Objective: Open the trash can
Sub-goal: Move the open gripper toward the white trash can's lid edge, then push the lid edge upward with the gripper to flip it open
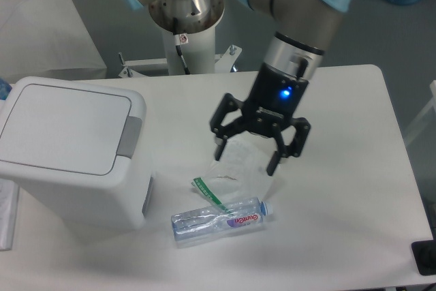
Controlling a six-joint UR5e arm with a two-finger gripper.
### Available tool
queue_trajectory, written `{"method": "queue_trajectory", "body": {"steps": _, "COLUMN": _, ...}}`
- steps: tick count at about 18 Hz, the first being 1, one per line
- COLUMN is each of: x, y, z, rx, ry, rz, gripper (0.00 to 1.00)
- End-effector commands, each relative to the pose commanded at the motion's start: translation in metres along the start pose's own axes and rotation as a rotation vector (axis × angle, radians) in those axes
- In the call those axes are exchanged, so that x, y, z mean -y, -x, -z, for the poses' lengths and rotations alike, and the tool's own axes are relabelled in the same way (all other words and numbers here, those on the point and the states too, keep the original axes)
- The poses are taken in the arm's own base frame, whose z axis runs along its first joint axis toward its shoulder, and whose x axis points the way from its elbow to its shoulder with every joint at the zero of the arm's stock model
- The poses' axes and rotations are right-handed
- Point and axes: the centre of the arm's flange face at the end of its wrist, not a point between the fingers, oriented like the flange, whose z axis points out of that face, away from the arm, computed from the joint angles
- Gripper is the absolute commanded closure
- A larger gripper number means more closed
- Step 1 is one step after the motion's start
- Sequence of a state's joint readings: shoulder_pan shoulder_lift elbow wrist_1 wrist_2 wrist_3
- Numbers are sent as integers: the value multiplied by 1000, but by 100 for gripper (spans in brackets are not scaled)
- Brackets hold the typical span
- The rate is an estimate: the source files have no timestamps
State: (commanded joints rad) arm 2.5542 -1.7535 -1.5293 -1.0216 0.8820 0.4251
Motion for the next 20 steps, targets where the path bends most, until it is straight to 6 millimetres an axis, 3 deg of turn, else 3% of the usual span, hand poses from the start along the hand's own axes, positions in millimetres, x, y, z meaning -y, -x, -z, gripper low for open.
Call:
{"method": "queue_trajectory", "body": {"steps": 2, "x": -7, "y": -20, "z": -4, "rx": -13, "ry": 12, "rz": -16, "gripper": 0}}
{"method": "queue_trajectory", "body": {"steps": 10, "x": -27, "y": -55, "z": -27, "rx": -50, "ry": 58, "rz": -52, "gripper": 0}}
{"method": "queue_trajectory", "body": {"steps": 20, "x": -43, "y": -63, "z": -49, "rx": -41, "ry": 112, "rz": -59, "gripper": 0}}
